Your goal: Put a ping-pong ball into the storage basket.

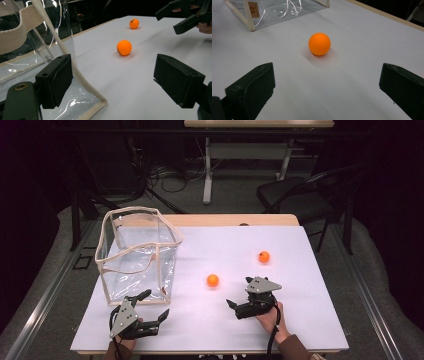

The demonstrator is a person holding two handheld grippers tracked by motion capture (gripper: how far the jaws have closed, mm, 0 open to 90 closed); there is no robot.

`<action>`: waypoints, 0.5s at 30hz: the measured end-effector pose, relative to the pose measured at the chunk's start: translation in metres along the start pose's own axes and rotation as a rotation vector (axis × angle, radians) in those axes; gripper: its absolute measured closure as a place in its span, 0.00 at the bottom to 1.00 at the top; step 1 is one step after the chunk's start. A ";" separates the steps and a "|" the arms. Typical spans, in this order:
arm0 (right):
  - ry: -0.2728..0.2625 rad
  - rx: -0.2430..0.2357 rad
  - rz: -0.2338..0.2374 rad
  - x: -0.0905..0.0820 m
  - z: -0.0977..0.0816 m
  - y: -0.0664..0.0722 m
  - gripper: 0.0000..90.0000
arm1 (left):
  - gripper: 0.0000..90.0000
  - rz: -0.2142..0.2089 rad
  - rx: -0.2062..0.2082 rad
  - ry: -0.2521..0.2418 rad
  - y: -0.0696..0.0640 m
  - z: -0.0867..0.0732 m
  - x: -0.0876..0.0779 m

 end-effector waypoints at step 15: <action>0.022 -0.003 0.020 0.017 0.007 0.002 0.00 | 0.17 -0.001 0.000 0.000 0.000 0.000 0.000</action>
Point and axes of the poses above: each handheld gripper's, and its own axes: x roughly forward along the jaws, z roughly out of its top, y roughly to its left, the point moved 3 cm from there along x, roughly forward along the jaws
